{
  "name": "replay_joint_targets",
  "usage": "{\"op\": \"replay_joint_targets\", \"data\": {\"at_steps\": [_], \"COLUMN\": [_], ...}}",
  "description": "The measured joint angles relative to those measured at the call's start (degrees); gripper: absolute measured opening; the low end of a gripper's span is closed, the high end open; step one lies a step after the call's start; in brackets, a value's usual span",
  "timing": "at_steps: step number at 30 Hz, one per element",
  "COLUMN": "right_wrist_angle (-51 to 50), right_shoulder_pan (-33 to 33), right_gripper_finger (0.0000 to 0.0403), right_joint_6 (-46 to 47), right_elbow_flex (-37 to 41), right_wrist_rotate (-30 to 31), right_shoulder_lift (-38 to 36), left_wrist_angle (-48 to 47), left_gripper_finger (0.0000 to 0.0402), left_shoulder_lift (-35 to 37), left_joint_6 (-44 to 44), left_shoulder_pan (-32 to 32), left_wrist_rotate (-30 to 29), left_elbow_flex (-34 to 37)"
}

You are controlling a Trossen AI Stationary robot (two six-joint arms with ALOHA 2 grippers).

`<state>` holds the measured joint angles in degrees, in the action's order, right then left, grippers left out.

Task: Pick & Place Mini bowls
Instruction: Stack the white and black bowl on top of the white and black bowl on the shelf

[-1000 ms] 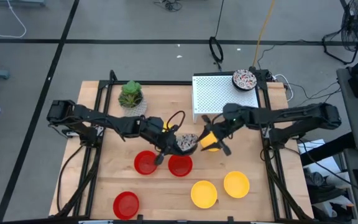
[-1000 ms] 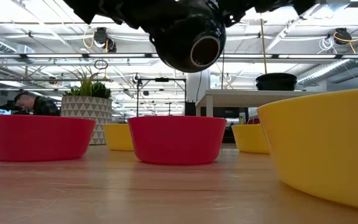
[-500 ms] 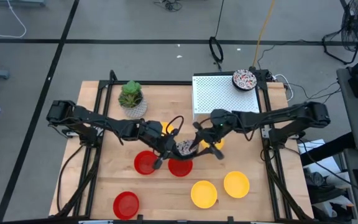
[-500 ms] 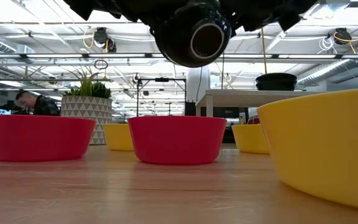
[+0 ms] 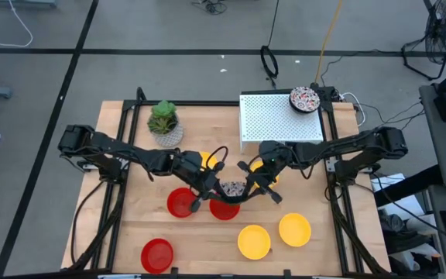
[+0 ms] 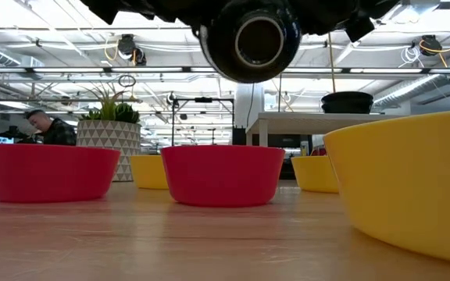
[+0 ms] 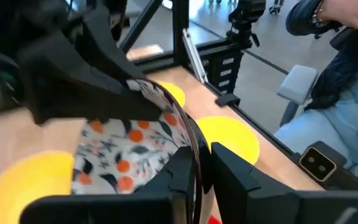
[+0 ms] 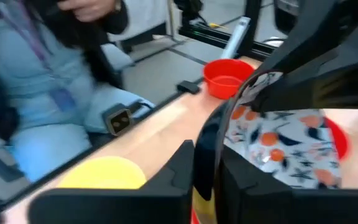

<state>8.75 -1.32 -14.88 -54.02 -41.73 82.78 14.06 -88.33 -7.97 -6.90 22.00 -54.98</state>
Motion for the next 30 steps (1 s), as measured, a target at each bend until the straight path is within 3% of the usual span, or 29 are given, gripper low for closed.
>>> {"op": "replay_joint_targets", "data": {"at_steps": [8,13,17,25,30], "right_wrist_angle": [-0.49,-1.05,-3.39,-21.70,-28.96], "right_shoulder_pan": [-0.37,-0.28,-0.12,0.07,0.09], "right_gripper_finger": [0.0005,0.0002,0.0002,0.0002,0.0001], "right_joint_6": [1.81,3.15,3.93,2.33,2.19], "right_elbow_flex": [0.09,0.13,0.15,0.13,0.09], "right_wrist_rotate": [-0.67,0.04,1.27,20.97,39.73], "right_shoulder_lift": [-0.02,-0.04,-2.11,-15.97,-25.06], "left_wrist_angle": [4.31,5.87,5.82,7.74,7.15], "left_gripper_finger": [0.0064,0.0119,0.0174,0.0250,0.0268], "left_shoulder_lift": [0.14,0.22,0.22,2.90,5.00], "left_joint_6": [1.70,9.62,9.91,7.77,8.26], "left_shoulder_pan": [0.07,0.23,0.16,0.20,0.48], "left_wrist_rotate": [-1.81,-4.89,-8.60,-17.02,-22.07], "left_elbow_flex": [0.00,0.00,0.00,0.02,0.02]}}
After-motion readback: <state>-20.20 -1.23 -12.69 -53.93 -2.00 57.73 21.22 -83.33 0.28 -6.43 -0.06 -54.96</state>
